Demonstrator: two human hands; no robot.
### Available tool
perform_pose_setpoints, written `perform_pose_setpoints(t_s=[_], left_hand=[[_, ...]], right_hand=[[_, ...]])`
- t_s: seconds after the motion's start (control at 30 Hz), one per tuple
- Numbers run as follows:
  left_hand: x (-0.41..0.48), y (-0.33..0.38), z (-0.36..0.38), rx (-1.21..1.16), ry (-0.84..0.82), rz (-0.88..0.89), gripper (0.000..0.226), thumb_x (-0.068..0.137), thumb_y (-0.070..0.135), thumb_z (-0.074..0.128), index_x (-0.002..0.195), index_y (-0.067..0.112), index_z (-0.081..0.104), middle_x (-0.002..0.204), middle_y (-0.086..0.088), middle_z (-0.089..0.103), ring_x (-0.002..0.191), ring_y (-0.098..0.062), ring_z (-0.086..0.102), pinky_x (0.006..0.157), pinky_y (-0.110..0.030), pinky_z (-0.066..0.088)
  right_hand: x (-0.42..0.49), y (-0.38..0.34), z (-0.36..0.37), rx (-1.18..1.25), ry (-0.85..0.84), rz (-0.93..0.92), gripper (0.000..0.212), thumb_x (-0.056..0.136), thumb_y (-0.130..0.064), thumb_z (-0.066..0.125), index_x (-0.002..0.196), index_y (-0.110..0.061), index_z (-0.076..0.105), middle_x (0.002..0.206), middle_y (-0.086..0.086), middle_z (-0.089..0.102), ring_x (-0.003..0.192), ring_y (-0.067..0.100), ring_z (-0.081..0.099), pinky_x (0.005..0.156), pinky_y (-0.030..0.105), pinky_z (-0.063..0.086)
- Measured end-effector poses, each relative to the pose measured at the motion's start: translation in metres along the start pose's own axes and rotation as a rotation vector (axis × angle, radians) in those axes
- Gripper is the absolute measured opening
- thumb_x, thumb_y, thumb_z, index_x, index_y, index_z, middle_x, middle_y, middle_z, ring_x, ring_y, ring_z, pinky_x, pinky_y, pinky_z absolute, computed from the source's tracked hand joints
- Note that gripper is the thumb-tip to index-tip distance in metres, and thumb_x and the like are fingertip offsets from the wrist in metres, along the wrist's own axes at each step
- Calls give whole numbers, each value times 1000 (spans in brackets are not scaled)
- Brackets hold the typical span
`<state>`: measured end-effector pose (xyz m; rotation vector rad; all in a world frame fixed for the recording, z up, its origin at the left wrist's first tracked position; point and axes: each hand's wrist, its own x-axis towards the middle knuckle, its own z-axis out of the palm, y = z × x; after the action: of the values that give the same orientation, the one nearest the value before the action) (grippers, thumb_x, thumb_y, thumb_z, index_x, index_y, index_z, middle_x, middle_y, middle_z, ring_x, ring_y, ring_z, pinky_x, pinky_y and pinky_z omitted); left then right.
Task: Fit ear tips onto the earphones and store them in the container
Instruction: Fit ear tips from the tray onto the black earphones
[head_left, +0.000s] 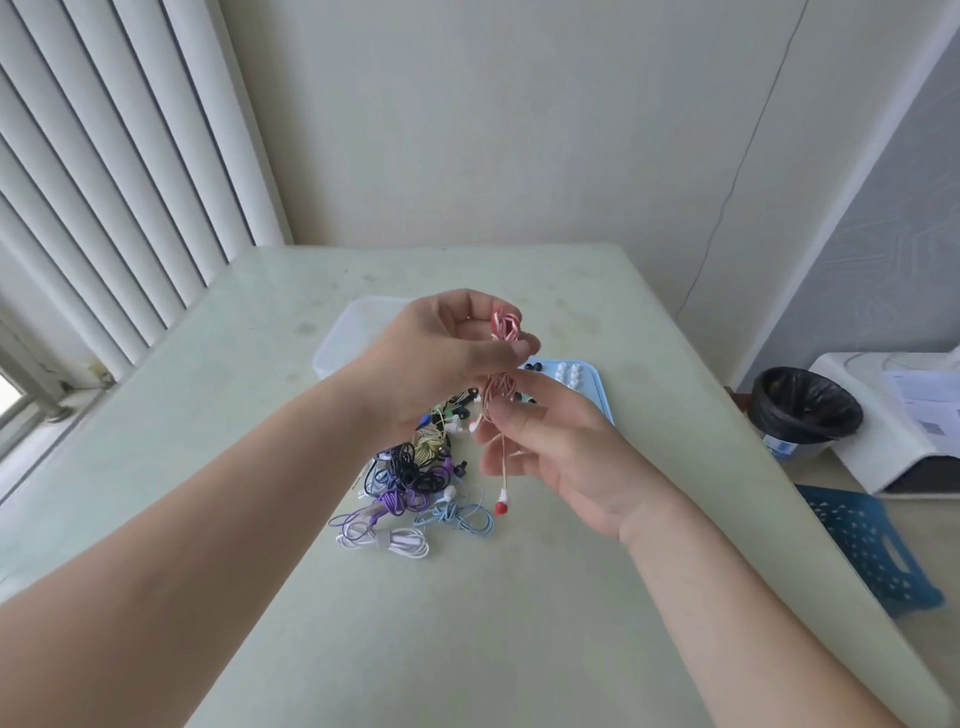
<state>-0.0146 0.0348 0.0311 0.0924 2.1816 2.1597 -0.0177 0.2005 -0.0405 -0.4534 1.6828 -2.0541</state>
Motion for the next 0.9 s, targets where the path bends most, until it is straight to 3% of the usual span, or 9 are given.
perform_pose_setpoints(t_s=[0.07,0.13,0.27,0.4,0.5,0.57,0.7,0.83,0.9], left_hand=[[-1,7,1,30,32,47,25,85,1,81,101,11,65,113,-26,74,85,-24,68,60,-22,52],[-1,12,0,18,40,68,27,84,4,83,97,14,61,110,-30,73,83,-26,66,57,-25,48],[1,12,-3,-44,82,107,31,85,4,81,96,13,54,80,-11,67,73,-25,73,66,-34,60],[-4,2,-15,-135,134,82,32,87,-11,73,101,11,54,85,-10,61,73,-23,70,76,-40,62],[-15,-15,-18,-99,108,10,33,85,-20,63,106,6,62,90,-8,56,71,-24,65,66,-37,61],[-23,-31,-12,21,85,-59,33,85,-13,61,107,10,69,99,-8,62,69,-27,67,52,-31,50],[-31,-57,11,41,2,-140,37,76,7,64,111,15,70,99,-12,75,82,-24,67,77,-43,53],[-32,-78,26,94,51,-111,34,85,22,74,119,25,71,100,-8,76,82,-23,75,82,-49,63],[-33,-85,31,167,101,-58,20,94,22,75,114,24,74,90,-1,75,70,-13,72,72,-36,61]], right_hand=[[0,0,2,-76,17,-14,28,83,-27,79,110,-22,73,93,2,63,79,22,58,77,42,57],[0,1,3,-125,53,-29,14,84,-30,81,96,-26,75,95,0,65,84,20,56,74,41,54],[1,0,-4,-41,100,3,21,88,-38,75,96,-20,69,106,-3,73,99,22,70,93,55,51],[-6,-8,-10,96,121,19,22,88,-24,69,104,-10,69,94,12,71,75,27,67,64,37,55],[-7,-9,-13,52,198,2,13,96,-14,67,105,-8,73,84,7,67,61,19,55,47,27,38],[-6,-11,-16,-51,206,9,11,97,-12,67,104,-9,74,81,6,66,55,17,48,45,25,26],[-3,-15,-15,-246,160,109,16,94,-10,72,108,-5,70,76,6,67,51,15,49,43,24,26],[-2,-15,-21,-252,220,210,26,86,-8,80,104,-6,62,75,9,69,53,19,57,42,26,32],[-3,-14,-27,-265,235,239,24,83,-10,82,100,-5,65,76,12,71,56,19,58,43,26,36]])
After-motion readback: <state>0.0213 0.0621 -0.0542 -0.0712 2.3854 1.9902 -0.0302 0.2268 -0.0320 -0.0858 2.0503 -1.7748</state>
